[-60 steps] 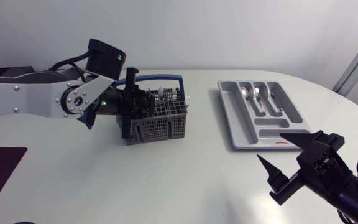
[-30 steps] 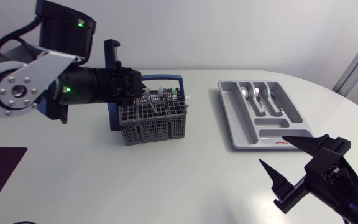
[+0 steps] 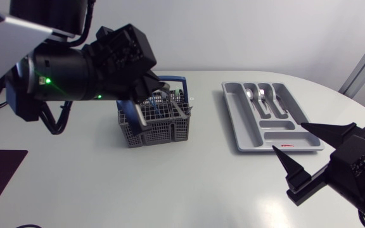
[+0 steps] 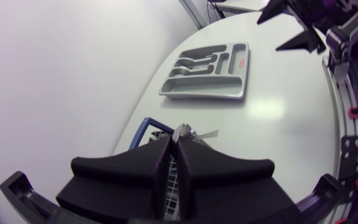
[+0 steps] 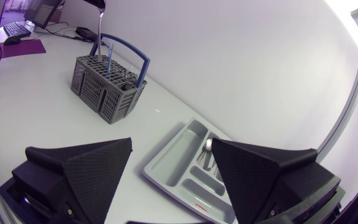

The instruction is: Unload the cutlery basket into the drawer organizer.

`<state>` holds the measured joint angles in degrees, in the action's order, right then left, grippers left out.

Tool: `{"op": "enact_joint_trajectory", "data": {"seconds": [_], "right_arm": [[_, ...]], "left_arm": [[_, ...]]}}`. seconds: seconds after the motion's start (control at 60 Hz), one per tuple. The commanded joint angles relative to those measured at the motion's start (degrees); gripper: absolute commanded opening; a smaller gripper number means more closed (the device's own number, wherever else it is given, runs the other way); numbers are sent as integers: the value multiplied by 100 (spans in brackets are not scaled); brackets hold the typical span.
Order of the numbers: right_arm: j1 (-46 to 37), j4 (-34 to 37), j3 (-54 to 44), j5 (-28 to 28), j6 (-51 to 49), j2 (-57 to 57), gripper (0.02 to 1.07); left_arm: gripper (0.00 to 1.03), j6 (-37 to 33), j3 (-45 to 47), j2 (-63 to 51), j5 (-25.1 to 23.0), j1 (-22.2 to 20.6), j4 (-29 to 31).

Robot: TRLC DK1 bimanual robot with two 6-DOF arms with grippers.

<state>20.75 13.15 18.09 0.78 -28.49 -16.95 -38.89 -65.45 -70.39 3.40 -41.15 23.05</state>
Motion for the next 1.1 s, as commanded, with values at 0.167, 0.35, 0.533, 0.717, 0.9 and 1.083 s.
{"op": "enact_joint_trajectory", "data": {"seconds": [0.167, 0.35, 0.533, 0.717, 0.9, 1.083], "right_arm": [[474, -638, 186, 89, 283, -564, 91], [992, -1253, 204, 265, 212, -1311, 90], [1581, -2009, 195, 687, -113, -1865, 86], [1660, -2677, 301, 705, -271, -2664, 78], [1678, -3266, 424, 766, -385, -3350, 66], [1669, -3538, 564, 819, -447, -3781, 50]], "left_arm": [[6, 1938, -970, -941, -472, -438, 393], [7, 2712, -1497, -1627, -858, -491, 604], [7, 3309, -2007, -2233, -1061, -429, 807], [8, 3529, -2226, -2506, -1166, -491, 824], [8, 3758, -2341, -2673, -1333, -508, 850], [8, 3854, -2393, -2752, -1491, -456, 921]]}}
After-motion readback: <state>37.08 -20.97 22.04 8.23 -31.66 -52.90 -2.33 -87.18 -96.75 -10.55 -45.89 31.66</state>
